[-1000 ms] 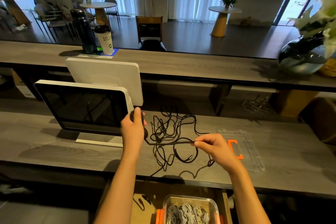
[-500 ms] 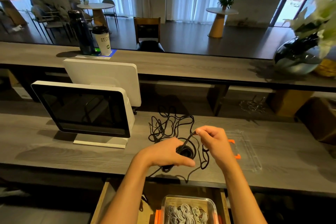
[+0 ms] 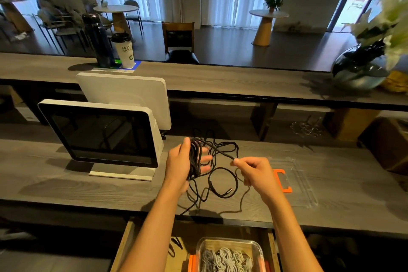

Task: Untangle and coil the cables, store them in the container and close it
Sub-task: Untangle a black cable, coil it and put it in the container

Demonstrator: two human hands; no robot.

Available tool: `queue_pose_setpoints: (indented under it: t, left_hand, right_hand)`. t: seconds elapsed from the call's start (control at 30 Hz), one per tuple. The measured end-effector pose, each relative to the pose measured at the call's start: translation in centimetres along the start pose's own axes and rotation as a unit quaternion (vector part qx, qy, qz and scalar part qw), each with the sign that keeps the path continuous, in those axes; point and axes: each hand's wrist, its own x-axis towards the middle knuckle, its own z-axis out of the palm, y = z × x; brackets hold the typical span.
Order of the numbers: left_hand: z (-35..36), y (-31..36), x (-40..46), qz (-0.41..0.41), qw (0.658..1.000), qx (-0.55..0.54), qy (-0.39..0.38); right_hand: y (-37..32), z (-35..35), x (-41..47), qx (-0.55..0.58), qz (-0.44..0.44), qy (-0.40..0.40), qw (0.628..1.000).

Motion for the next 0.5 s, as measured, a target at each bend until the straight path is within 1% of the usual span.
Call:
queue_pose_setpoints:
  t: [0.07,0.13,0.2,0.27,0.3,0.37,0.43,0.5]
  left_hand:
    - [0.1,0.2,0.2,-0.024,0.989,-0.147,0.02]
    - [-0.2,0.7,0.6,-0.036,0.956,-0.291,0.03]
    - [-0.9,1.2,0.9,-0.03,0.933,-0.355,0.05]
    - [-1.3,1.6,0.9,-0.033,0.923,-0.375,0.08]
    - [-1.5,1.6,0.8,-0.033,0.927,-0.36,0.101]
    - [-1.7,1.5,0.8,-0.012,0.947,-0.284,0.15]
    - [-1.7,1.4,0.6,0.033,0.964,-0.18,0.192]
    - [-1.9,1.3,0.6,0.091,0.972,-0.036,0.214]
  right_hand:
    - [0.0,0.1,0.0,-0.021,-0.005,-0.03,0.999]
    - [0.1,0.2,0.0,-0.055,-0.012,-0.061,0.997]
    - [0.3,0.2,0.0,-0.093,-0.016,-0.089,0.992]
    - [0.6,0.1,0.0,-0.114,-0.014,-0.105,0.988]
    - [0.7,0.0,0.0,-0.121,-0.013,-0.107,0.987]
    - [0.8,0.0,0.0,-0.132,-0.018,-0.105,0.985]
    - [0.8,-0.1,0.0,-0.153,-0.023,-0.102,0.983]
    - [0.6,-0.2,0.0,-0.179,-0.032,-0.104,0.978]
